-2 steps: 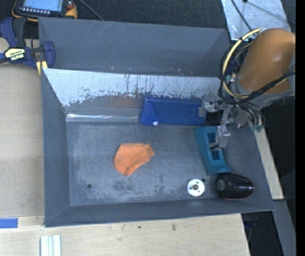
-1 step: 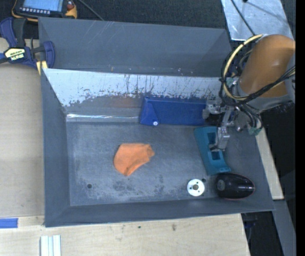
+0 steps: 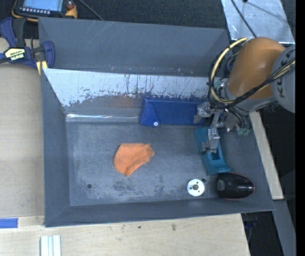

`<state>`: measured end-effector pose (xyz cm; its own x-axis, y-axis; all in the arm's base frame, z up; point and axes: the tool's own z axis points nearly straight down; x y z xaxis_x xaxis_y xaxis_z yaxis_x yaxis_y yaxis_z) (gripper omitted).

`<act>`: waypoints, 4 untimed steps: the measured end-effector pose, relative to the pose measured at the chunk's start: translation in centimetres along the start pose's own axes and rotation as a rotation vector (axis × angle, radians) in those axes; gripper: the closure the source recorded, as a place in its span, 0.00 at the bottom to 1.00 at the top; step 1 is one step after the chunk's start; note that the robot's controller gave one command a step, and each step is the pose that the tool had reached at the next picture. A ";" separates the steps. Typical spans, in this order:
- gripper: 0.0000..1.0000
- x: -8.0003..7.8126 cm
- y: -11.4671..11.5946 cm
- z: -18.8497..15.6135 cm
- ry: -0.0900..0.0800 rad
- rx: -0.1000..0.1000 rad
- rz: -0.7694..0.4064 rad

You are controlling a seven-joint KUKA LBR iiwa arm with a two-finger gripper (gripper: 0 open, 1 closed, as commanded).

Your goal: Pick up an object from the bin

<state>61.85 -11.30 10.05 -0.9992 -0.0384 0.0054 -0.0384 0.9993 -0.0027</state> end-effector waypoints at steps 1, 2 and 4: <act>0.00 0.7 -1.4 1.4 0.004 -0.010 -0.022; 0.00 0.9 -2.2 2.3 0.008 -0.007 0.151; 0.00 -0.3 -2.9 2.4 -0.015 -0.004 -0.128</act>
Offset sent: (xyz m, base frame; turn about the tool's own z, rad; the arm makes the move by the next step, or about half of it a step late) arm -0.0076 -0.0205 -0.0305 0.1612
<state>62.20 -14.21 7.65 -0.9862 -0.1652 -0.0100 -0.1653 0.9863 0.0009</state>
